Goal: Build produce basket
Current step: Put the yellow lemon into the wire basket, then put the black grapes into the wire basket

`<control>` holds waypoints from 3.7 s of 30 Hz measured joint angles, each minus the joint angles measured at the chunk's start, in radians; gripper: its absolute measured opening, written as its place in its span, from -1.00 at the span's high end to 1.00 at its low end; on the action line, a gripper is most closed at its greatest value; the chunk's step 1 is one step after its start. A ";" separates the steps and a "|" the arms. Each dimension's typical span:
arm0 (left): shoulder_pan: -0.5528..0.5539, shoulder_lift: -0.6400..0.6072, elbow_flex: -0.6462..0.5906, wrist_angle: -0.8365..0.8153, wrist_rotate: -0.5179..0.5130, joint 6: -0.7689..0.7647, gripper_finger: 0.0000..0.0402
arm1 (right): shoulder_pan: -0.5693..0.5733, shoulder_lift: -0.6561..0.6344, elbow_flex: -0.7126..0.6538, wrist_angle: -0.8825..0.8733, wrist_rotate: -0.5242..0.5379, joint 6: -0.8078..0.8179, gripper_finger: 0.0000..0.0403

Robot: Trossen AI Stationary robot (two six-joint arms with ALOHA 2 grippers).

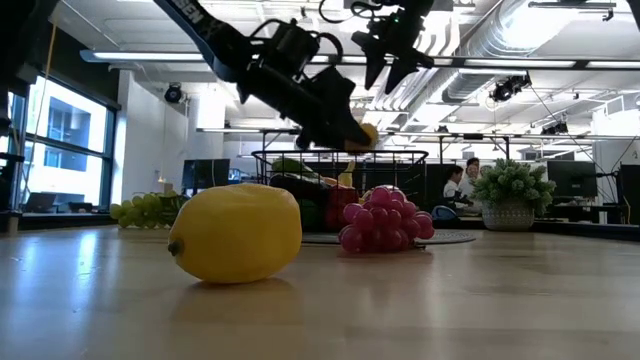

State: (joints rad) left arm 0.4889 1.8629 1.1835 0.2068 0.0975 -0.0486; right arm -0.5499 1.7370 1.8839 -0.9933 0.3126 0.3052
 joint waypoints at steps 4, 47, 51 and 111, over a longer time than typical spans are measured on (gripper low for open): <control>0.000 0.027 0.001 0.001 0.026 0.000 0.01 | 0.000 0.000 0.000 -0.014 0.000 0.000 -0.21; -0.101 -0.617 0.001 -0.792 -0.068 -0.035 -0.29 | 0.209 0.000 0.000 -0.108 -0.242 0.032 -0.21; -0.157 -0.686 0.001 -0.878 -0.107 -0.064 -0.29 | 0.265 0.000 0.000 -0.189 -0.291 0.108 -0.21; -0.387 -0.756 0.001 -1.141 -0.217 -0.079 -0.29 | 1.015 0.003 -0.497 -0.287 -0.572 1.204 -0.21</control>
State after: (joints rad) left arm 0.1017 1.1069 1.1843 -0.9344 -0.1196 -0.1272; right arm 0.4647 1.7405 1.3866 -1.2799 -0.2592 1.5088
